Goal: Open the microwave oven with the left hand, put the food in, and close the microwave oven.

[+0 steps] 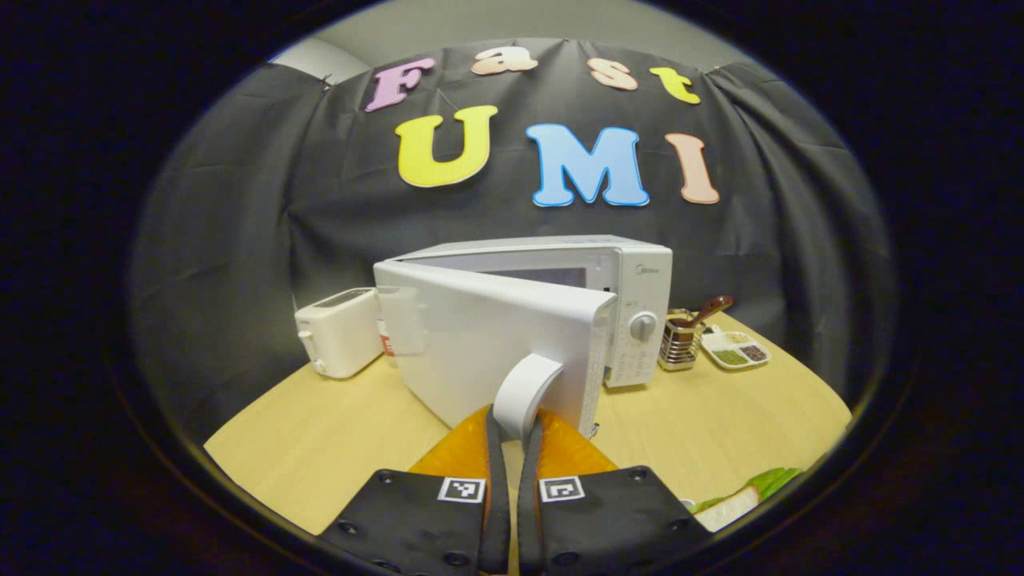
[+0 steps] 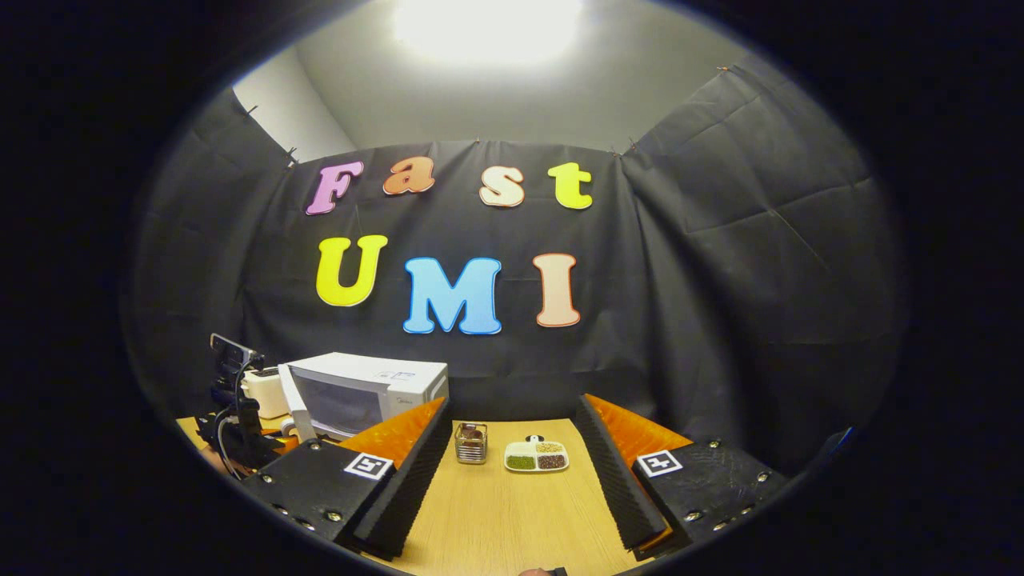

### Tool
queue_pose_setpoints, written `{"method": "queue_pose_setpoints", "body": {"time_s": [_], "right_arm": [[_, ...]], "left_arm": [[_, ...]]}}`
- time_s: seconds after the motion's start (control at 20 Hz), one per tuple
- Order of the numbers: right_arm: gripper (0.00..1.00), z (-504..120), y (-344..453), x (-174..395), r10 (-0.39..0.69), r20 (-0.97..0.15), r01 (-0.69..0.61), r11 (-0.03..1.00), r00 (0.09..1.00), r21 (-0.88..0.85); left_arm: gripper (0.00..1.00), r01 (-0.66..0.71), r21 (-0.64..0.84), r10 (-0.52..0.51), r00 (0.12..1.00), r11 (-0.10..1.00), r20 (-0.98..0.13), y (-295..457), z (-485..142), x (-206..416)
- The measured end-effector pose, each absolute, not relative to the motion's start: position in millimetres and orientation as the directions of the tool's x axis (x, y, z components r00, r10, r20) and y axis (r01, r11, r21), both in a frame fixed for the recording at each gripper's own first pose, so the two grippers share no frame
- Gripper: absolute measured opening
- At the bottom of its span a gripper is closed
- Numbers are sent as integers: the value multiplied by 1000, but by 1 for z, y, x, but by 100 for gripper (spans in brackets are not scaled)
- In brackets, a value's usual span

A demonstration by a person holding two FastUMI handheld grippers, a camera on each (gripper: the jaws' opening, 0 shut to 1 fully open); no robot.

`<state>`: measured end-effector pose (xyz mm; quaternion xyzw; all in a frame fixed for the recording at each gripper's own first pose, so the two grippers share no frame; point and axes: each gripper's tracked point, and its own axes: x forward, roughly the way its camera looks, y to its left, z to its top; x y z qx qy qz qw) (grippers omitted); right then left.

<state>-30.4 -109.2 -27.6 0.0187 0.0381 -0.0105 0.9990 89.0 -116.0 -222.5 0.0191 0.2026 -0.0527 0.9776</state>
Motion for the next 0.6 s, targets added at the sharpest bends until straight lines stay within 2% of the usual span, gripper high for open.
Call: {"method": "queue_pose_setpoints", "body": {"time_s": [0.3,0.6], "right_arm": [[95,-17,-60,-26,52,-52,-51,998,997,24],[95,-15,4,-25,72,-55,-70,997,996,38]], "left_arm": [[11,112,8,-100,918,994,-383,-76,-222,69],[11,158,-3,-147,912,987,-384,-29,-222,57]]}}
